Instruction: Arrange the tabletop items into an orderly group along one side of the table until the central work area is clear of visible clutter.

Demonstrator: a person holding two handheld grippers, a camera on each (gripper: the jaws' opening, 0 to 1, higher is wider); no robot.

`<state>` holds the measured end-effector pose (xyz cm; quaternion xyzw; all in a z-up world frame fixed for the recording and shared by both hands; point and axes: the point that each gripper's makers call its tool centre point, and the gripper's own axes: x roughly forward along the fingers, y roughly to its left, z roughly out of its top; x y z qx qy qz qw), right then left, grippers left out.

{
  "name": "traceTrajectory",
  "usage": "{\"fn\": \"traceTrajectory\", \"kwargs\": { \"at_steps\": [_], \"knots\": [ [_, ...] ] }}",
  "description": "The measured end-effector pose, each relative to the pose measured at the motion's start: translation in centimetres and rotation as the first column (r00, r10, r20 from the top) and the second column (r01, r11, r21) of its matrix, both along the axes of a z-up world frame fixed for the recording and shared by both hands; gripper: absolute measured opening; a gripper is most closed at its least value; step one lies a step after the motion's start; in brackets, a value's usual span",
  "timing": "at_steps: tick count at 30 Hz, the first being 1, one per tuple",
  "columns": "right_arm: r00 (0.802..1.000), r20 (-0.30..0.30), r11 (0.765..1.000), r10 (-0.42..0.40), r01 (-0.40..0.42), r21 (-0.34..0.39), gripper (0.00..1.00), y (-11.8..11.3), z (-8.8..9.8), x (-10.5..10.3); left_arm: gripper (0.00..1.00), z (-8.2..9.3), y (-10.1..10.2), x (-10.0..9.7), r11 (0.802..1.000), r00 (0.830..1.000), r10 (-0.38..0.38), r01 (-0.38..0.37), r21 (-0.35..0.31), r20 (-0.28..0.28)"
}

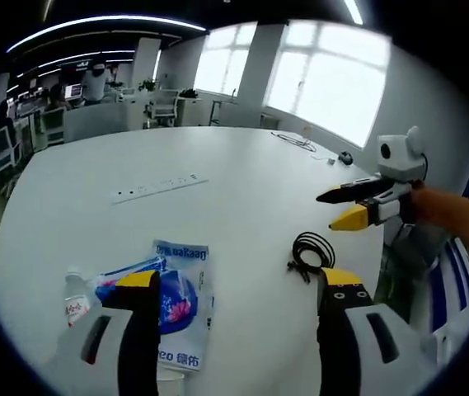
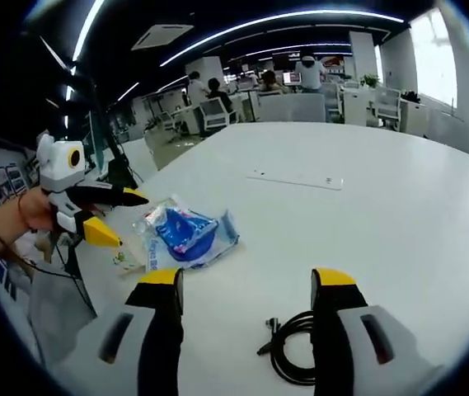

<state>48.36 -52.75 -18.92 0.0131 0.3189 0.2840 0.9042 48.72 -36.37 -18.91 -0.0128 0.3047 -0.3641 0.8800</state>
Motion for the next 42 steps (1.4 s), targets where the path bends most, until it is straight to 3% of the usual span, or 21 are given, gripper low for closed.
{"fn": "traceTrajectory", "kwargs": {
  "at_steps": [19,42],
  "knots": [
    [0.997,-0.002,0.996,0.083,-0.083,0.018,0.6,5.9,0.0,0.3,0.79,0.5,7.2,-0.7,0.993,0.994,0.112,-0.112,0.028,0.01],
    [0.989,-0.021,0.989,0.148,-0.148,0.025,0.59,10.5,-1.0,2.1,0.79,-0.2,11.4,0.9,0.984,0.985,0.171,-0.171,0.045,0.008]
  ]
}}
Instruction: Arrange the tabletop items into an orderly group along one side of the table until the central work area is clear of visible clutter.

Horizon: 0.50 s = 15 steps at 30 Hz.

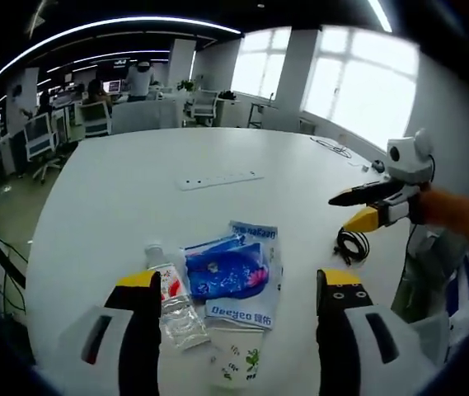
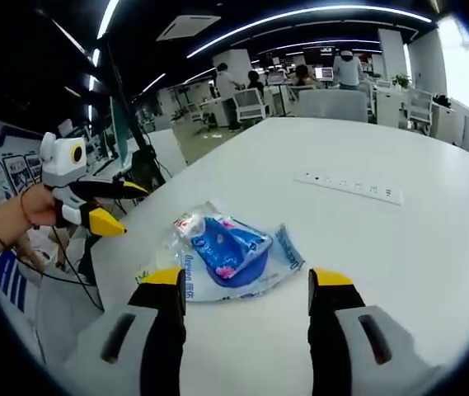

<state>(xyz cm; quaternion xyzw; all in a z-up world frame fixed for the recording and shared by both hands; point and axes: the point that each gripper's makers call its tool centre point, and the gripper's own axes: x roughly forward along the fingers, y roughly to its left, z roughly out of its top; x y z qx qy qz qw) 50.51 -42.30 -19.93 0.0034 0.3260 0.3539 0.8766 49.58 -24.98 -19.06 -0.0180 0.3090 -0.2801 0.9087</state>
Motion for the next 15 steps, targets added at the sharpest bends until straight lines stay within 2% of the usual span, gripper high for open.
{"fn": "traceTrajectory", "kwargs": {
  "at_steps": [15],
  "knots": [
    [0.999,-0.038,1.0,0.018,-0.018,0.002,0.56,1.9,-1.9,1.6,0.77,-1.5,0.6,2.2,1.0,1.0,0.001,-0.001,0.003,-0.018]
  ]
}}
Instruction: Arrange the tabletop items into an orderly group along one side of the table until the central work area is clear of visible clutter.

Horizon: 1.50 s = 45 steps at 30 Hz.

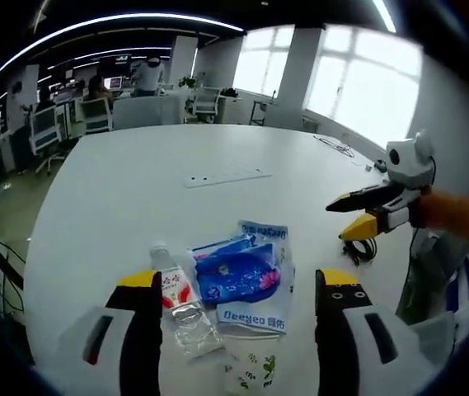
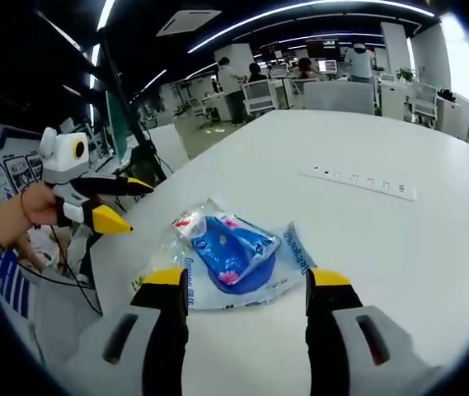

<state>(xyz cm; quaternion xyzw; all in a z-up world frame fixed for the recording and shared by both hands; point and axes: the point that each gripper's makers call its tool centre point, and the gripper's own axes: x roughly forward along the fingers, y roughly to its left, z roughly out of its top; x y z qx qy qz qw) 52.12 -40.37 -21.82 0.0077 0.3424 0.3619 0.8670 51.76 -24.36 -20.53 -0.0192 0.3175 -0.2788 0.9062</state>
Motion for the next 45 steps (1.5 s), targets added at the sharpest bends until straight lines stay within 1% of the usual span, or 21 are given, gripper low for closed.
{"fn": "traceTrajectory", "kwargs": {
  "at_steps": [6,14,23,33,45],
  "knots": [
    [1.0,-0.013,1.0,0.004,-0.004,0.002,0.56,0.5,-0.7,0.7,0.77,-0.6,0.1,0.9,1.0,1.0,-0.002,0.002,0.003,-0.008],
    [0.999,-0.037,1.0,0.002,-0.002,-0.004,0.55,0.8,-2.2,1.4,0.76,-1.8,0.1,1.9,1.0,1.0,-0.016,0.016,0.008,-0.02],
    [0.998,-0.055,1.0,0.002,-0.003,-0.003,0.52,1.5,-3.1,2.0,0.74,-2.8,0.1,3.2,0.999,0.999,-0.031,0.032,0.018,-0.033],
    [0.997,-0.076,1.0,0.003,-0.004,-0.012,0.49,2.2,-4.4,2.5,0.72,-4.3,-0.1,3.9,0.998,0.997,-0.058,0.059,0.034,-0.053],
    [0.995,-0.096,1.0,-0.002,0.0,-0.016,0.45,2.9,-5.7,2.9,0.67,-5.1,-0.2,4.8,0.996,0.995,-0.078,0.081,0.048,-0.062]
  ]
}}
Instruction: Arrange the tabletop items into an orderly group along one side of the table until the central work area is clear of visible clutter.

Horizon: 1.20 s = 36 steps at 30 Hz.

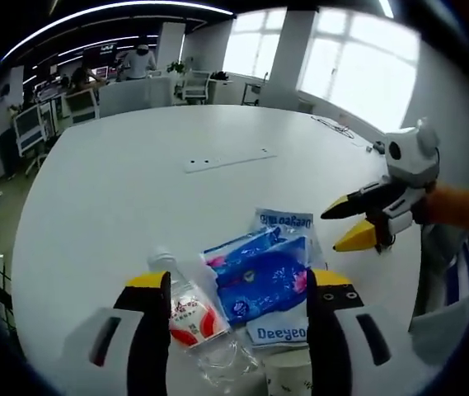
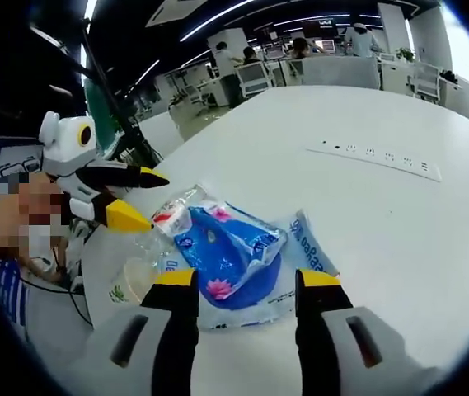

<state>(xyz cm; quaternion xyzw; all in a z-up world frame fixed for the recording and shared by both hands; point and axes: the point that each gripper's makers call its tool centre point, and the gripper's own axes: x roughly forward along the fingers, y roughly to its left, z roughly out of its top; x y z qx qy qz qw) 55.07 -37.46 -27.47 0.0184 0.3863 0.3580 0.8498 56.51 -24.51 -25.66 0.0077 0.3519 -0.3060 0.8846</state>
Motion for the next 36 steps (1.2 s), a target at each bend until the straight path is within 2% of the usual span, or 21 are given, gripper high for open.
{"fn": "traceTrajectory", "kwargs": {
  "at_steps": [15,19,26,36],
  "knots": [
    [1.0,-0.029,1.0,-0.006,0.006,-0.004,0.4,0.7,-1.2,0.3,0.6,-1.3,-0.7,1.4,0.998,0.999,-0.045,0.046,0.039,-0.018],
    [1.0,-0.03,1.0,-0.002,0.001,-0.014,0.39,0.9,-1.6,0.3,0.54,-2.0,-0.6,1.6,0.995,0.997,-0.061,0.064,0.076,-0.039],
    [0.999,-0.043,1.0,-0.013,0.012,-0.015,0.36,1.1,-2.3,0.5,0.51,-2.9,-0.7,2.0,0.989,0.994,-0.087,0.094,0.116,-0.064],
    [0.998,-0.062,1.0,-0.019,0.018,-0.023,0.33,1.3,-3.2,0.7,0.47,-3.8,-1.3,2.3,0.982,0.989,-0.111,0.124,0.139,-0.1]
  ]
}}
